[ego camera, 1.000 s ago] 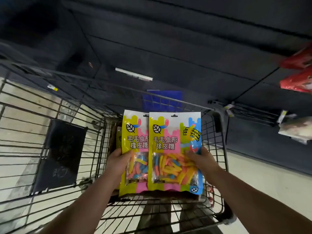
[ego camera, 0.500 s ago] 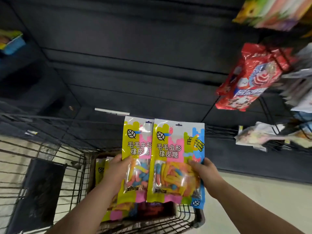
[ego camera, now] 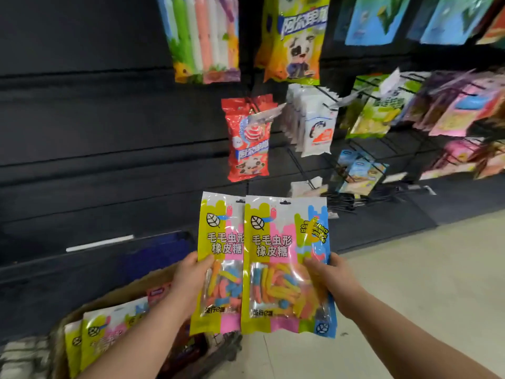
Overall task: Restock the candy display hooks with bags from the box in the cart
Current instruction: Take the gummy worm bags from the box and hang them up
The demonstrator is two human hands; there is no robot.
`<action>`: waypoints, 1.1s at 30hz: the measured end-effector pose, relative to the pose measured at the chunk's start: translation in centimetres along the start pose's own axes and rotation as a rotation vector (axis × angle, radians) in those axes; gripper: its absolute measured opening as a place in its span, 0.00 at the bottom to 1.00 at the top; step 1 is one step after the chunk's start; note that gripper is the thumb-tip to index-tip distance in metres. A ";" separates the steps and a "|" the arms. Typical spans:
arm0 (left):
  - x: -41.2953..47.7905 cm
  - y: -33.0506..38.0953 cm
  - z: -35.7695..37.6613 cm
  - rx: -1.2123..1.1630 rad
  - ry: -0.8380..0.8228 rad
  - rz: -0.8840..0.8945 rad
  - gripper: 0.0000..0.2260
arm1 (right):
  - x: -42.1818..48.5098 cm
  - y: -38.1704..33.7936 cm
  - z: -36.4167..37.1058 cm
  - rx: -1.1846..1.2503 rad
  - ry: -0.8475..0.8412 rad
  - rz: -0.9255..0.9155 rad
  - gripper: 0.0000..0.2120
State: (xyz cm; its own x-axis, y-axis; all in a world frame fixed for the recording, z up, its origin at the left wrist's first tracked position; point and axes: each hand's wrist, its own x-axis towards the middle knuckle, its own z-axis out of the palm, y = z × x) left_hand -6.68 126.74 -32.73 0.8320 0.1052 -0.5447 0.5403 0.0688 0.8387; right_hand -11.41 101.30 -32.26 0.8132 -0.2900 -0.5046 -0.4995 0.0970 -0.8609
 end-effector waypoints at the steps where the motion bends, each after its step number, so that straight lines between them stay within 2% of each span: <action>1: -1.0 0.1 1.9 0.007 -0.029 0.017 0.04 | -0.7 0.0 -1.9 0.006 0.020 -0.009 0.20; 5: -4.7 -0.2 8.7 0.031 -0.108 0.048 0.06 | -3.3 0.4 -9.4 0.077 0.107 -0.051 0.09; 9: -8.0 -1.0 14.3 0.043 -0.191 0.095 0.05 | -5.9 1.2 -15.7 0.130 0.162 -0.095 0.13; 14: -11.5 -1.1 19.6 0.068 -0.269 0.114 0.05 | -8.0 1.6 -21.7 0.171 0.252 -0.135 0.07; 23: -12.9 0.7 26.2 0.145 -0.388 0.163 0.08 | -8.0 1.2 -27.0 0.219 0.369 -0.149 0.11; 28: -11.1 1.9 30.7 0.173 -0.450 0.183 0.07 | -6.2 -0.7 -29.9 0.236 0.430 -0.180 0.12; 33: -8.1 4.1 36.1 0.222 -0.533 0.196 0.07 | -2.9 -3.3 -33.1 0.258 0.506 -0.182 0.10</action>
State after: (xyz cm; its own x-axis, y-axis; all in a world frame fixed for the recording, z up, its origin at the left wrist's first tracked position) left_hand -6.71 90.31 -24.88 0.8360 -0.4198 -0.3534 0.3367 -0.1161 0.9344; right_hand -22.04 70.31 -25.76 0.6042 -0.7350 -0.3077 -0.2249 0.2132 -0.9508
